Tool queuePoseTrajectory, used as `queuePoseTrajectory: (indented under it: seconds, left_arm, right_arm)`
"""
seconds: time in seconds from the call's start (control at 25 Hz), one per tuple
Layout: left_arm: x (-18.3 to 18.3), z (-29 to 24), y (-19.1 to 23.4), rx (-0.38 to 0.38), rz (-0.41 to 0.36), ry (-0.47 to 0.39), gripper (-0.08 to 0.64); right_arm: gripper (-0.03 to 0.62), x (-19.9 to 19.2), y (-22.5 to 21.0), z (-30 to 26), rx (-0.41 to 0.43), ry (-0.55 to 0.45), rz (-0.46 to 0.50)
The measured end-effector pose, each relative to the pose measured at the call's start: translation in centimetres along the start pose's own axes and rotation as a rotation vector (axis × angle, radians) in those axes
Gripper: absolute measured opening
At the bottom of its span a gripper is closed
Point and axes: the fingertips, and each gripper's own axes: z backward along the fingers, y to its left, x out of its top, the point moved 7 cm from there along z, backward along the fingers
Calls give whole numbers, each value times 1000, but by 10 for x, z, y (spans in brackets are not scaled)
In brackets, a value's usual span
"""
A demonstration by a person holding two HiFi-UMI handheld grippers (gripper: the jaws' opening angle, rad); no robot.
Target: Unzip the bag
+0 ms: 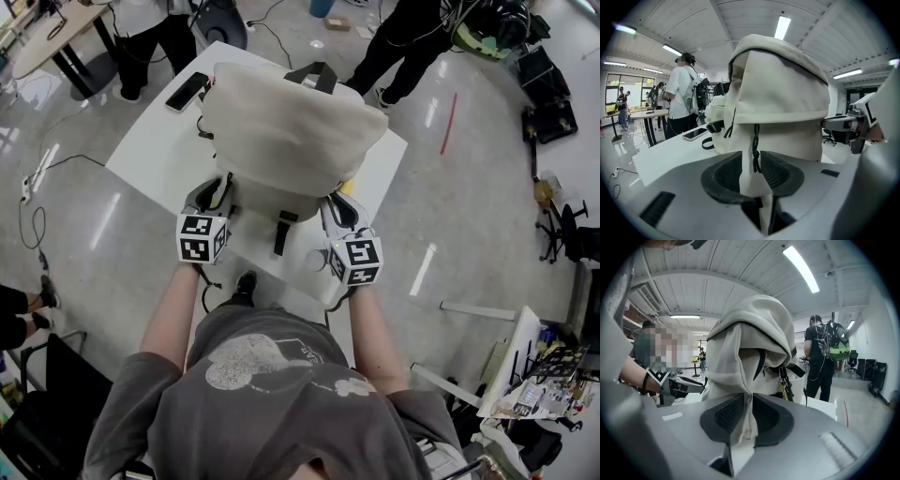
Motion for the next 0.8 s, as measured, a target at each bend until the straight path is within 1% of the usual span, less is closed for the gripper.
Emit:
queuePoseTrajectory:
  seconds: [0.16,0.24,0.44,0.6,0.64,0.8]
  left_arm:
    - [1,6,-5,13,-7,-10,180]
    - [2,9,-6,21,-4,-18,184]
    - [7,26,-12,47,12,-48,179]
    - [13,47,-25,79,20,-76,121]
    - [15,52,-30,82,21,-85,115]
    - [17,69,-50,85,25,-123,52]
  right_arm:
    - [91,0,-1,6,-8,-10,-19]
    - [101,-1,-1,9,-8,-9,-25]
    - [101,-1,4,21,4,-16,-27]
    - [89,0,7,37,14,-35,-28]
    - [87,0,7,42,17,-39,-28]
    - [77,-5,8,58,26,-61,-43]
